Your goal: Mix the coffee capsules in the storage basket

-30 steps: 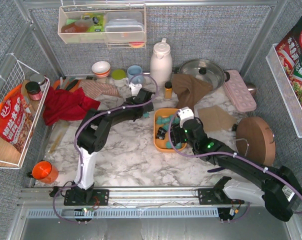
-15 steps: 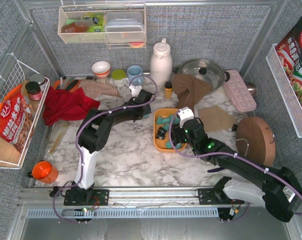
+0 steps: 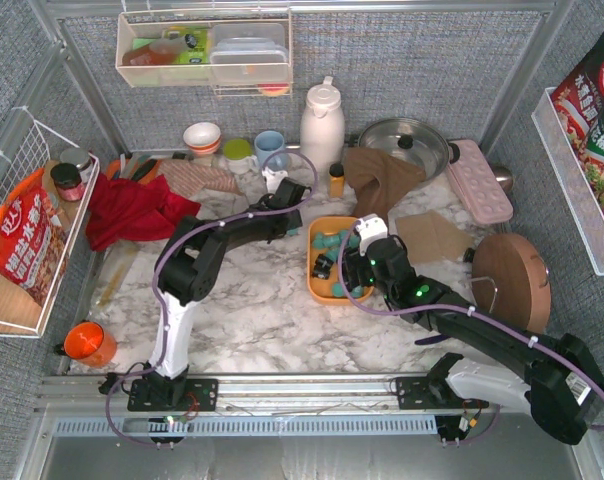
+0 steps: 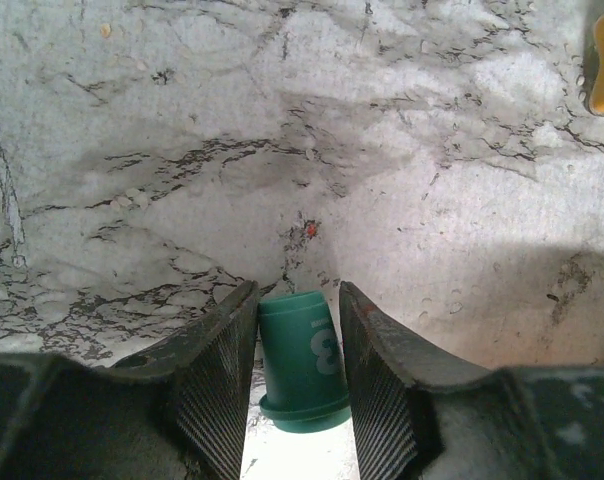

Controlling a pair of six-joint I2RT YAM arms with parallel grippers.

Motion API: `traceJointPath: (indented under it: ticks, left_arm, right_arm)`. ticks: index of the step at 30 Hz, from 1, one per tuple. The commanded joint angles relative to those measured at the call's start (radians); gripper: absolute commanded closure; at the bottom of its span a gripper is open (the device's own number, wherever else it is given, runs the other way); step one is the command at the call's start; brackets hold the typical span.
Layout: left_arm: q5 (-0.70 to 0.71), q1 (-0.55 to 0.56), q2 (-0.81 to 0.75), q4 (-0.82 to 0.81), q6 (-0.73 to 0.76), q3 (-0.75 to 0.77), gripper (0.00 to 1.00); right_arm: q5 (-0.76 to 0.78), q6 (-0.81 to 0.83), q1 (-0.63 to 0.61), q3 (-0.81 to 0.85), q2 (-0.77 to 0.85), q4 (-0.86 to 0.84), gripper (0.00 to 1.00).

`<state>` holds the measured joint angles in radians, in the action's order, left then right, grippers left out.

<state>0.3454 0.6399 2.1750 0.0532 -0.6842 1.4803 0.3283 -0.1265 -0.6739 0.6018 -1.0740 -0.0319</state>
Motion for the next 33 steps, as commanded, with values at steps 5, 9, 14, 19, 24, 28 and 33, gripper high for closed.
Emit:
traceJointPath:
  ticks: [5, 9, 14, 19, 24, 28, 33]
  left_arm:
    - [-0.010, 0.000, 0.020, 0.070, 0.035, 0.006, 0.52]
    - [-0.010, 0.000, 0.021, 0.082, 0.056, 0.010, 0.54]
    - [-0.018, 0.000, 0.031, 0.104, 0.078, 0.027, 0.57]
    - [-0.026, 0.000, 0.033, 0.108, 0.082, 0.034, 0.58]
    - [-0.026, 0.000, 0.028, 0.121, 0.091, 0.044, 0.61]
    - [-0.017, 0.000, 0.016, 0.134, 0.101, 0.046, 0.62]
    - [-0.011, 0.000, -0.002, 0.139, 0.110, 0.044, 0.63]
  right_arm:
    - [-0.008, -0.004, -0.001, 0.010, 0.008, -0.006, 0.34]
    - [-0.008, -0.004, 0.000, 0.009, 0.007, -0.006, 0.34]
    - [-0.008, -0.004, 0.000, 0.010, 0.011, -0.006, 0.34]
    - [-0.008, -0.003, -0.001, 0.010, 0.011, -0.005, 0.34]
    - [-0.008, -0.002, 0.000, 0.010, 0.013, -0.005, 0.34]
    - [-0.008, -0.002, -0.001, 0.010, 0.013, -0.003, 0.34]
    - [-0.006, -0.002, 0.000, 0.010, 0.014, -0.003, 0.34]
